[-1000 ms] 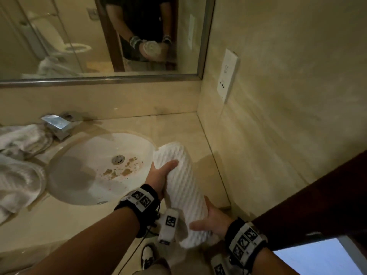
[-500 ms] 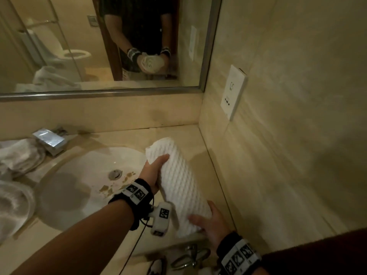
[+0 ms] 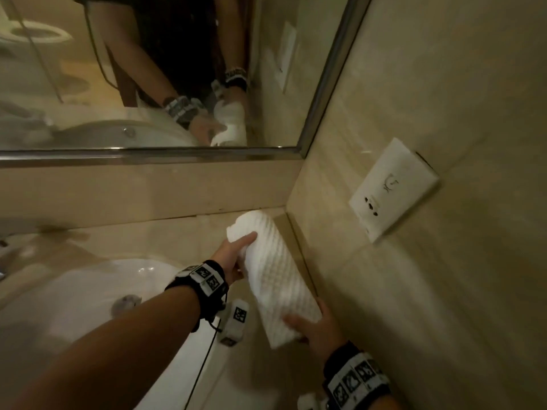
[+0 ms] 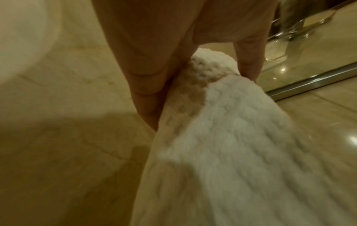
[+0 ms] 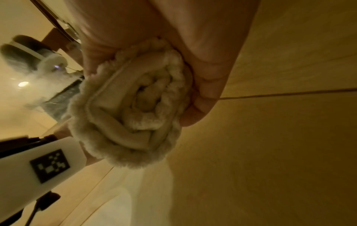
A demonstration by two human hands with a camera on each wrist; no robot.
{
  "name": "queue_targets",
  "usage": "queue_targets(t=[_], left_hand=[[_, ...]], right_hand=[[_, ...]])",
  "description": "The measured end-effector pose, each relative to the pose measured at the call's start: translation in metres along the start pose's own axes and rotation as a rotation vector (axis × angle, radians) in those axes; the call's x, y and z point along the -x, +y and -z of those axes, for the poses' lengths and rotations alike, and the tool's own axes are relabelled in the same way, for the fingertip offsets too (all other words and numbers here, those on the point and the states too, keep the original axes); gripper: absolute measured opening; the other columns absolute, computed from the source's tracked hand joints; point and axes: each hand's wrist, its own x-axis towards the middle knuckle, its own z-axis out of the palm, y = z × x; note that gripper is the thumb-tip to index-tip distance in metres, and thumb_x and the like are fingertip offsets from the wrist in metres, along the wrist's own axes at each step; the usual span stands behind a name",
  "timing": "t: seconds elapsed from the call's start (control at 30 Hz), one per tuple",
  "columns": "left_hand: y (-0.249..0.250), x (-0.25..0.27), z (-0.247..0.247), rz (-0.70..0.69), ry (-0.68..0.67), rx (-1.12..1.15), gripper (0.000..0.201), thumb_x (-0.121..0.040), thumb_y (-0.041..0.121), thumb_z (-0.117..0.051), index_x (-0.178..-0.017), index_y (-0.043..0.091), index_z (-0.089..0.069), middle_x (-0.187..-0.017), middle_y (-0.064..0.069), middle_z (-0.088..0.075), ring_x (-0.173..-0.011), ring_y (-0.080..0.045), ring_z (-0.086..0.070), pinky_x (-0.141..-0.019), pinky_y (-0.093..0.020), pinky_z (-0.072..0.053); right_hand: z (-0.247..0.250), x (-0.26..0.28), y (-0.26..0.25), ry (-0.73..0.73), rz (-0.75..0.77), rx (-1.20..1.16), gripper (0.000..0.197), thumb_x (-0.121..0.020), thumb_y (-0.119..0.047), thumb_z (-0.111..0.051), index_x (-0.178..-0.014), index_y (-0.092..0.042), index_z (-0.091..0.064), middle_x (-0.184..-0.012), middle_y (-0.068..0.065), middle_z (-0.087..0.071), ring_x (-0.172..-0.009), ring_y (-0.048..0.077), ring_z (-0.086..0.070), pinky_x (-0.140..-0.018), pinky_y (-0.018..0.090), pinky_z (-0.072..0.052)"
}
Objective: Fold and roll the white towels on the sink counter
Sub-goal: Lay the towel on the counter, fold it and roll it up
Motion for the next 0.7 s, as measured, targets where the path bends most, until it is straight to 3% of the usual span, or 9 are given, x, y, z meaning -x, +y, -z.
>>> queue_targets(t=[0.1, 0.2, 0.33, 0.4, 0.53, 0.6, 0.7], left_hand=[[0.014, -0.035, -0.002, 0.012, 0.008, -0.026, 0.062, -0.078, 0.039, -0.074, -0.132, 0.021, -0.049, -0.106, -0.007, -0.068, -0.095, -0.028, -0.064, -0.076, -0.042, -0.057], [0.025, -0.068, -0.008, 0.0, 0.038, -0.015, 0.074, -0.074, 0.038, -0.078, -0.136, 0.023, -0.04, -0.113, -0.007, -0.062, -0.099, -0.03, -0.062, -0.084, -0.047, -0.055], [0.033, -0.107, -0.02, -0.005, 0.083, -0.117, 0.118, -0.044, 0.052, -0.088, -0.142, 0.026, -0.028, -0.13, -0.004, -0.051, -0.112, -0.029, -0.055, -0.094, -0.052, -0.05], [0.033, -0.12, -0.028, 0.004, 0.08, -0.216, 0.129, -0.038, 0.056, -0.088, -0.144, 0.025, -0.023, -0.142, -0.004, -0.042, -0.122, -0.029, -0.049, -0.1, -0.05, -0.046], [0.026, -0.136, -0.046, -0.012, 0.117, -0.425, 0.11, -0.07, 0.047, -0.078, -0.15, 0.013, -0.011, -0.152, -0.008, -0.031, -0.135, -0.029, -0.037, -0.103, -0.038, -0.039], [0.024, -0.14, -0.053, -0.043, 0.117, -0.497, 0.106, -0.075, 0.045, -0.075, -0.15, 0.012, -0.008, -0.151, -0.01, -0.032, -0.134, -0.029, -0.039, -0.096, -0.033, -0.041], [0.025, -0.14, -0.056, -0.058, 0.115, -0.571, 0.106, -0.076, 0.048, -0.073, -0.15, 0.012, -0.006, -0.151, -0.011, -0.032, -0.132, -0.028, -0.04, -0.088, -0.03, -0.04]], right_hand=[[-0.008, -0.031, -0.016, 0.073, 0.008, 0.01, 0.075, -0.062, -0.023, -0.088, -0.126, -0.02, -0.049, -0.108, -0.002, -0.06, -0.094, 0.017, -0.06, -0.072, 0.032, -0.055], [-0.016, -0.061, -0.029, 0.146, -0.029, 0.015, 0.087, -0.058, -0.028, -0.09, -0.132, -0.019, -0.047, -0.113, 0.0, -0.061, -0.098, 0.019, -0.06, -0.083, 0.039, -0.056], [-0.018, -0.097, -0.04, 0.234, -0.072, 0.022, 0.097, -0.05, -0.04, -0.091, -0.135, -0.019, -0.047, -0.121, 0.003, -0.06, -0.105, 0.025, -0.059, -0.093, 0.046, -0.052], [-0.017, -0.109, -0.041, 0.269, -0.091, 0.062, 0.098, -0.045, -0.046, -0.089, -0.131, -0.022, -0.05, -0.12, 0.001, -0.061, -0.105, 0.025, -0.06, -0.094, 0.046, -0.051], [-0.019, -0.112, -0.034, 0.348, -0.101, 0.06, 0.08, -0.056, -0.043, -0.088, -0.126, -0.023, -0.055, -0.113, -0.002, -0.063, -0.099, 0.021, -0.06, -0.087, 0.039, -0.051], [-0.025, -0.112, -0.03, 0.43, -0.106, 0.086, 0.093, -0.048, -0.058, -0.085, -0.129, -0.025, -0.053, -0.118, -0.003, -0.062, -0.104, 0.022, -0.06, -0.092, 0.042, -0.051], [-0.037, -0.099, -0.035, 0.572, -0.07, 0.279, 0.082, -0.068, -0.05, -0.078, -0.135, -0.02, -0.041, -0.13, 0.002, -0.052, -0.115, 0.024, -0.053, -0.097, 0.041, -0.048]])
